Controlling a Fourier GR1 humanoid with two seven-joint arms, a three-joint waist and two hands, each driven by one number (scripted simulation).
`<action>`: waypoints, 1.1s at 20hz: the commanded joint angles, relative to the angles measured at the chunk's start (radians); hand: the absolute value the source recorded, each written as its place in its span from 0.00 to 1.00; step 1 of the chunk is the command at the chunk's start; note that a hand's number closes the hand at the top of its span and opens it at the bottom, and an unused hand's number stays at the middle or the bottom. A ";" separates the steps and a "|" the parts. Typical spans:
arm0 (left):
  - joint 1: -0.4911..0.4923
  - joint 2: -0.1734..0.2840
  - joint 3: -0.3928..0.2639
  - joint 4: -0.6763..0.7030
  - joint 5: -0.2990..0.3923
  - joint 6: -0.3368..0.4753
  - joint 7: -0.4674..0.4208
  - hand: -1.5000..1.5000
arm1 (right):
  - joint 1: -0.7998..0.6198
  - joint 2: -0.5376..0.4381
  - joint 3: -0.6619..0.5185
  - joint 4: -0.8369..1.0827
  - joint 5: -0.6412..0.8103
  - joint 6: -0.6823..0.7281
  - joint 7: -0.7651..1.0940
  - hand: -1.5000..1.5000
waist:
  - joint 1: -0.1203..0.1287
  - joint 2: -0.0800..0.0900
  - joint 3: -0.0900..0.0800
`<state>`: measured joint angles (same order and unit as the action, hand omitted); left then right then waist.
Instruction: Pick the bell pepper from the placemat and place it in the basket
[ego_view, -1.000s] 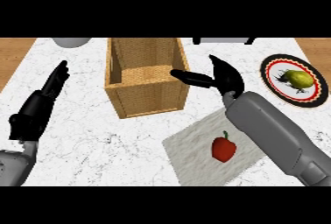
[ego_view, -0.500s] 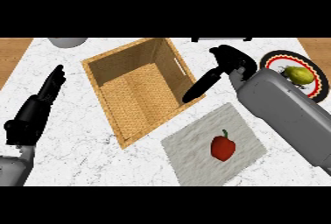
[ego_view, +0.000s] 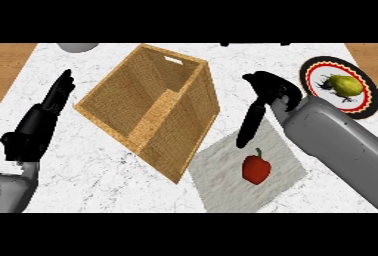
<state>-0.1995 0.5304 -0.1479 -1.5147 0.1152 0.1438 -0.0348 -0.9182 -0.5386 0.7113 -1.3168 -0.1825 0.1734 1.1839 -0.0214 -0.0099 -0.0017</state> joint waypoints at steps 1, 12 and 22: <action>0.035 -0.017 -0.003 -0.028 -0.012 0.009 -0.015 0.50 | 0.070 -0.003 0.038 -0.060 -0.012 0.014 0.218 0.00 | 0.007 0.000 0.000; -0.046 -0.010 0.050 0.003 -0.006 -0.045 0.024 0.50 | 0.158 -0.021 0.061 -0.055 0.021 0.001 0.169 0.00 | 0.014 0.008 0.001; 0.027 -0.058 0.035 -0.040 -0.051 -0.047 0.012 0.50 | 0.309 -0.055 0.086 -0.187 0.153 -0.039 0.147 0.00 | 0.014 0.006 0.001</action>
<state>-0.1739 0.4854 -0.1091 -1.5424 0.0743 0.1051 -0.0414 -0.6466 -0.5986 0.7917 -1.4402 -0.0695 0.1379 1.1533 -0.0040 -0.0033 -0.0006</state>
